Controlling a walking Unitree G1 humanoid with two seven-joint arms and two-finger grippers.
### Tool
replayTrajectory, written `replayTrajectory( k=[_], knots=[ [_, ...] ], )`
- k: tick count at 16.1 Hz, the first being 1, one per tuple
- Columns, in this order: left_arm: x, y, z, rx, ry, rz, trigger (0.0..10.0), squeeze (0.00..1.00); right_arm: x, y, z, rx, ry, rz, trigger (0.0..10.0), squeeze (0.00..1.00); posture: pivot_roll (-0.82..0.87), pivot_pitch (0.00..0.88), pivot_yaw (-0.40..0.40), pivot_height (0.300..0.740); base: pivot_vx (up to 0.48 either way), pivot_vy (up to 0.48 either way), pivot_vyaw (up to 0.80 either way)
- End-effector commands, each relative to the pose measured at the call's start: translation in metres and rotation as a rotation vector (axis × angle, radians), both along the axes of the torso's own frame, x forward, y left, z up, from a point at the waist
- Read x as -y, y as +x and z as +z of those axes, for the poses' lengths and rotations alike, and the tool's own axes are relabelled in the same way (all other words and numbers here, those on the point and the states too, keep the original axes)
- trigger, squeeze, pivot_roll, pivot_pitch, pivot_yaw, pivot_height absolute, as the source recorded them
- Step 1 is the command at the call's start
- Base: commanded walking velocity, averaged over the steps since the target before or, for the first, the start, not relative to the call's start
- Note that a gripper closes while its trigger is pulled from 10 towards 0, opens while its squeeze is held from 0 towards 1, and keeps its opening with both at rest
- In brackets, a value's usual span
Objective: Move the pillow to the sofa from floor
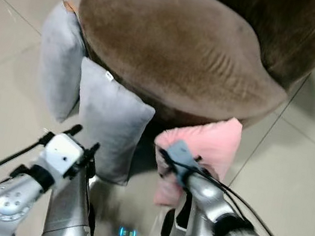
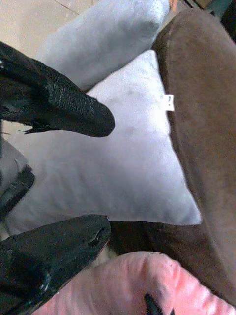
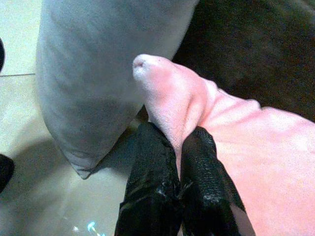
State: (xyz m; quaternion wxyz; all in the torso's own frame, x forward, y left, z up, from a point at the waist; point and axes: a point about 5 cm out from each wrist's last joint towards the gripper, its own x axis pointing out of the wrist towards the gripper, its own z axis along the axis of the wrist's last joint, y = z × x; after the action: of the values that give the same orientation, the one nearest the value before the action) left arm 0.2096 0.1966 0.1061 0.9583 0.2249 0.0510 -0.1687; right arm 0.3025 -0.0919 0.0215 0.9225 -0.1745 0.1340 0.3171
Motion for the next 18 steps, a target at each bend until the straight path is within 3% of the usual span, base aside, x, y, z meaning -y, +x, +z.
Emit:
replayTrajectory(
  k=[1, 2, 3, 6, 7, 8, 9, 11, 13, 16, 18],
  knots=[
    [0.001, -0.001, -0.007, -0.015, 0.002, 0.0, 10.0, 0.0, 0.005, -0.003, 0.002, 0.013, 0.058, 0.014, 0.0, 0.0, 0.05, 0.073, -0.025, 0.462, 0.0, 0.0, 0.0],
    [0.005, 0.005, -0.011, -0.005, -0.007, 0.001, 10.0, 0.0, 0.021, -0.005, 0.017, 0.088, 0.199, -0.019, 0.0, 0.0, 0.02, 0.045, -0.014, 0.462, 0.0, 0.0, 0.0],
    [0.006, 0.009, -0.013, 0.002, -0.015, 0.007, 10.0, 0.0, 0.028, -0.008, 0.025, 0.127, 0.268, -0.035, 0.0, 0.0, 0.01, 0.026, -0.006, 0.462, 0.0, 0.0, 0.0],
    [0.013, 0.017, -0.017, 0.017, -0.026, 0.013, 10.0, 0.0, 0.03, -0.012, 0.024, 0.14, 0.293, -0.092, 0.0, 0.0, 0.0, 0.018, -0.003, 0.462, 0.0, 0.0, 0.0],
    [0.015, 0.018, -0.017, 0.019, -0.027, 0.01, 10.0, 0.0, 0.028, -0.012, 0.022, 0.133, 0.304, -0.109, 0.8, 0.0, 0.0, 0.021, -0.004, 0.462, 0.0, 0.0, 0.0],
    [0.017, 0.019, -0.019, 0.026, -0.028, 0.006, 10.0, 0.0, 0.027, -0.014, 0.02, 0.108, 0.28, -0.179, 10.0, 0.0, 0.0, 0.025, -0.002, 0.462, 0.0, 0.0, 0.0],
    [0.016, 0.019, -0.019, 0.027, -0.028, 0.006, 10.0, 0.0, 0.028, -0.014, 0.017, 0.087, 0.276, -0.21, 10.0, 0.0, 0.0, 0.025, -0.002, 0.462, 0.0, 0.0, 0.0],
    [0.013, 0.014, -0.02, 0.027, -0.041, 0.033, 10.0, 0.0, 0.038, -0.018, 0.026, 0.109, 0.395, -0.339, 10.0, 0.0, 0.0, 0.024, -0.007, 0.477, 0.0, 0.0, 0.0],
    [0.011, 0.012, -0.02, 0.03, -0.054, 0.058, 10.0, 0.0, 0.041, -0.024, 0.031, 0.122, 0.42, -0.362, 10.0, 0.0, -0.01, 0.031, -0.005, 0.492, 0.0, 0.0, 0.0],
    [0.019, 0.014, -0.024, 0.015, -0.061, 0.042, 10.0, 0.0, 0.05, -0.034, 0.003, -0.019, 0.247, -0.46, 10.0, 0.0, -0.04, 0.059, 0.021, 0.522, 0.0, 0.0, 0.0],
    [0.023, 0.013, -0.025, 0.005, -0.063, 0.025, 10.0, 0.0, 0.058, -0.033, -0.004, -0.065, 0.205, -0.539, 10.0, 0.0, -0.05, 0.074, 0.03, 0.542, 0.0, 0.0, 0.0]
  ],
)
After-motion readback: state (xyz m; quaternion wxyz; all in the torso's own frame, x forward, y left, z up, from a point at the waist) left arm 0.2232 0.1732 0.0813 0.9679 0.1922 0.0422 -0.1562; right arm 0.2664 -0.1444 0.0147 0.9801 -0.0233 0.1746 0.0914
